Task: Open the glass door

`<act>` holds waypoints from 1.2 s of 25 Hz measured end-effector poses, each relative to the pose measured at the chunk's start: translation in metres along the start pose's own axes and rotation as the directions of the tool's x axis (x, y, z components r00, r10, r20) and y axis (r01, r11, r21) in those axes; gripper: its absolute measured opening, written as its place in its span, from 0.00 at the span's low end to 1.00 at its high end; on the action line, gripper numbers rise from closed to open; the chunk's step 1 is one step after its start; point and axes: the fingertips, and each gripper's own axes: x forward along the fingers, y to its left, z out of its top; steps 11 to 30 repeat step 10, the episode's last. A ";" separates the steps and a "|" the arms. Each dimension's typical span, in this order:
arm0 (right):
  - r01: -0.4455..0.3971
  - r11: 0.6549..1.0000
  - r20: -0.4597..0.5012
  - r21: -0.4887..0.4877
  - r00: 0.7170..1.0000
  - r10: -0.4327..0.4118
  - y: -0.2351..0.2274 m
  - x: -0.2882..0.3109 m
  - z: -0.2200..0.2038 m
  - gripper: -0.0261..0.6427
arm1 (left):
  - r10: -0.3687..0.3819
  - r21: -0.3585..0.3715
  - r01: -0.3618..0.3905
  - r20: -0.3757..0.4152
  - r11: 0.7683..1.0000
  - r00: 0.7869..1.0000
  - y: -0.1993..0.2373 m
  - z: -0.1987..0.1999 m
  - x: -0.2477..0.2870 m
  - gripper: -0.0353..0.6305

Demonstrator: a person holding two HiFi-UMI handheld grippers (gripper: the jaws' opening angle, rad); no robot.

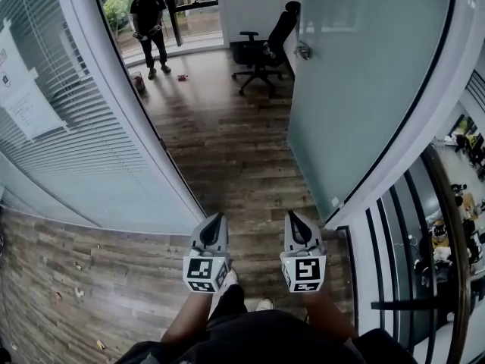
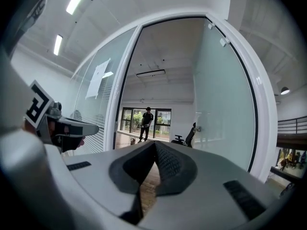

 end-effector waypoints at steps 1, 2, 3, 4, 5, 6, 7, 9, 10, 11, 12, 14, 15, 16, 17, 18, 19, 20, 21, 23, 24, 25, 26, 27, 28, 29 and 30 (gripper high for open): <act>-0.002 1.000 0.006 -0.012 1.000 0.002 0.002 -0.006 0.003 0.06 | -0.001 0.001 0.001 0.003 1.000 1.000 -0.005 0.000 -0.004 0.05; -0.005 1.000 0.012 -0.022 1.000 0.005 0.004 -0.011 0.006 0.06 | -0.002 0.002 0.002 0.005 1.000 1.000 -0.008 0.001 -0.007 0.05; -0.010 1.000 0.017 -0.025 1.000 0.010 0.007 -0.014 0.008 0.06 | -0.001 0.005 0.001 0.004 1.000 1.000 -0.011 0.002 -0.010 0.05; -0.016 1.000 0.019 -0.024 1.000 0.016 0.010 -0.018 0.008 0.06 | 0.000 0.006 0.000 0.001 1.000 1.000 -0.012 0.003 -0.014 0.05; -0.021 1.000 0.018 -0.023 1.000 0.021 0.012 -0.021 0.008 0.06 | 0.000 0.007 0.000 -0.001 1.000 1.000 -0.014 0.003 -0.017 0.05; -0.025 0.999 0.017 -0.023 1.000 0.026 0.014 -0.024 0.007 0.06 | 0.001 0.009 -0.001 0.000 1.000 1.000 -0.015 0.005 -0.020 0.05; -0.027 0.999 0.016 -0.025 0.999 0.027 0.015 -0.026 0.007 0.06 | 0.000 0.012 0.000 0.002 1.000 1.000 -0.017 0.006 -0.022 0.05; -0.025 0.999 0.018 -0.028 1.000 0.026 0.015 -0.029 0.007 0.06 | -0.005 0.019 0.005 0.004 1.000 1.000 -0.021 0.008 -0.025 0.05; -0.023 0.999 0.019 -0.030 1.000 0.024 0.014 -0.031 0.008 0.06 | -0.008 0.023 0.008 0.004 1.000 1.000 -0.023 0.009 -0.026 0.05; -0.023 0.999 0.019 -0.030 1.000 0.024 0.014 -0.031 0.008 0.06 | -0.008 0.023 0.008 0.004 1.000 1.000 -0.023 0.009 -0.026 0.05; -0.023 0.999 0.019 -0.030 1.000 0.024 0.014 -0.031 0.008 0.06 | -0.008 0.023 0.008 0.004 1.000 1.000 -0.023 0.009 -0.026 0.05; -0.023 0.999 0.019 -0.030 1.000 0.024 0.014 -0.031 0.008 0.06 | -0.008 0.023 0.008 0.004 1.000 1.000 -0.023 0.009 -0.026 0.05; -0.023 0.999 0.019 -0.030 1.000 0.024 0.014 -0.031 0.008 0.06 | -0.008 0.023 0.008 0.004 1.000 1.000 -0.023 0.009 -0.026 0.05; -0.023 0.999 0.019 -0.030 1.000 0.024 0.014 -0.031 0.008 0.06 | -0.008 0.023 0.008 0.004 1.000 1.000 -0.023 0.009 -0.026 0.05; -0.023 0.999 0.019 -0.030 1.000 0.024 0.014 -0.031 0.008 0.06 | -0.008 0.023 0.008 0.004 1.000 1.000 -0.023 0.009 -0.026 0.05; -0.023 0.999 0.019 -0.030 1.000 0.024 0.014 -0.031 0.008 0.06 | -0.008 0.023 0.008 0.004 1.000 1.000 -0.023 0.009 -0.026 0.05; -0.023 0.999 0.019 -0.030 1.000 0.024 0.014 -0.031 0.008 0.06 | -0.008 0.023 0.008 0.004 1.000 1.000 -0.023 0.009 -0.026 0.05; -0.023 0.999 0.019 -0.030 1.000 0.024 0.014 -0.031 0.008 0.06 | -0.008 0.023 0.008 0.004 1.000 1.000 -0.023 0.009 -0.026 0.05; -0.023 0.999 0.019 -0.030 1.000 0.024 0.014 -0.031 0.008 0.06 | -0.008 0.023 0.008 0.004 1.000 1.000 -0.023 0.009 -0.026 0.05; -0.023 0.999 0.019 -0.030 1.000 0.024 0.014 -0.031 0.008 0.06 | -0.008 0.023 0.008 0.004 1.000 1.000 -0.023 0.009 -0.026 0.05; -0.023 0.999 0.019 -0.030 1.000 0.024 0.014 -0.031 0.008 0.06 | -0.008 0.023 0.008 0.004 1.000 1.000 -0.023 0.009 -0.026 0.05; -0.023 0.999 0.019 -0.030 1.000 0.024 0.014 -0.031 0.008 0.06 | -0.008 0.023 0.008 0.004 1.000 1.000 -0.023 0.009 -0.026 0.05; -0.023 0.999 0.019 -0.030 1.000 0.024 0.014 -0.031 0.008 0.06 | -0.008 0.023 0.008 0.004 1.000 1.000 -0.023 0.009 -0.026 0.05; -0.023 0.999 0.019 -0.030 1.000 0.024 0.014 -0.031 0.008 0.06 | -0.008 0.023 0.008 0.004 1.000 1.000 -0.023 0.009 -0.026 0.05; -0.023 0.999 0.019 -0.030 1.000 0.024 0.014 -0.031 0.008 0.06 | -0.008 0.023 0.008 0.004 1.000 1.000 -0.023 0.009 -0.026 0.05; -0.023 0.999 0.019 -0.030 1.000 0.024 0.014 -0.031 0.008 0.06 | -0.008 0.023 0.008 0.004 1.000 1.000 -0.023 0.009 -0.026 0.05; -0.023 0.999 0.019 -0.030 1.000 0.024 0.014 -0.031 0.008 0.06 | -0.008 0.023 0.008 0.004 1.000 1.000 -0.023 0.009 -0.026 0.05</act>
